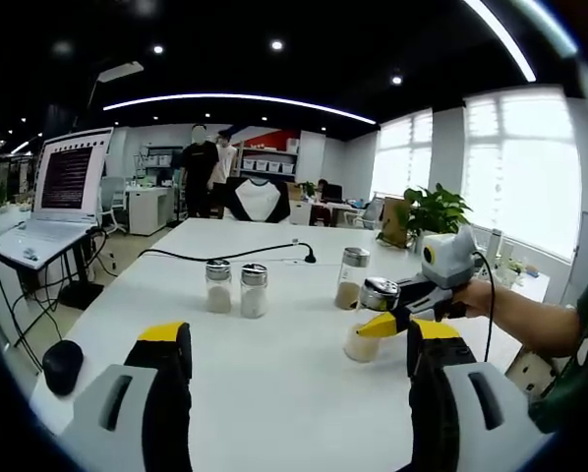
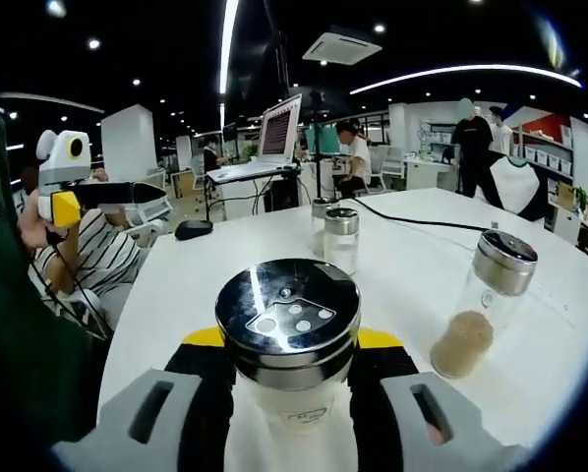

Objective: Rotate the seasoning bottle until the label or dispensing opening points toward the visible target arrow and the bottle remains upright within the marked orientation range

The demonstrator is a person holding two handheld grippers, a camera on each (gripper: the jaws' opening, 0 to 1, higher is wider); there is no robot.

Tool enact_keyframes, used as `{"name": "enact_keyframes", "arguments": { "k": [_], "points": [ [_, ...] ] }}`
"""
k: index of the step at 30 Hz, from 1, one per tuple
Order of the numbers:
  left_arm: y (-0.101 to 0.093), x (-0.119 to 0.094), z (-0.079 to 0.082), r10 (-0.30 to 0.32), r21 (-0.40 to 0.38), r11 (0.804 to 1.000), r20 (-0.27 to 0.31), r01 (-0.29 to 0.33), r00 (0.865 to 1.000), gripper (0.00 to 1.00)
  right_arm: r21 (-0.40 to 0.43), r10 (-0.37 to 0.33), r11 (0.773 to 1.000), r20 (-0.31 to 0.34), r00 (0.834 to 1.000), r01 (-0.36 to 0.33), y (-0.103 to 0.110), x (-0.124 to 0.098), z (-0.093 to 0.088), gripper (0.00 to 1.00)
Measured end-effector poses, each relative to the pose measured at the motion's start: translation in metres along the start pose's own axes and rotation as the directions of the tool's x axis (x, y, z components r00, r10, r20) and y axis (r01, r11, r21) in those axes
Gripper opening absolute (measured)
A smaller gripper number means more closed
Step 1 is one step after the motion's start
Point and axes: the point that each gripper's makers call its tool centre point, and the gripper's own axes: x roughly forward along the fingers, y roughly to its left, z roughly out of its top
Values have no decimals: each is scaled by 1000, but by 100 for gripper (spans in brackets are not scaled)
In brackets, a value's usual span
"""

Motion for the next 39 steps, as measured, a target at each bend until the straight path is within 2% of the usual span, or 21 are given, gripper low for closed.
{"name": "enact_keyframes", "arguments": {
  "k": [15,26,39],
  "points": [
    [-1,1,2,-1,6,1000,1,1,1000,96,17,-42,999,5,999,42,-1,0,0,43],
    [-2,2,1,-2,7,1000,-3,2,1000,96,49,-113,992,10,994,113,-4,0,0,43],
    [-2,1,2,-3,4,1000,0,4,1000,96,92,-210,974,25,977,207,-8,-1,1,43]
  ]
}}
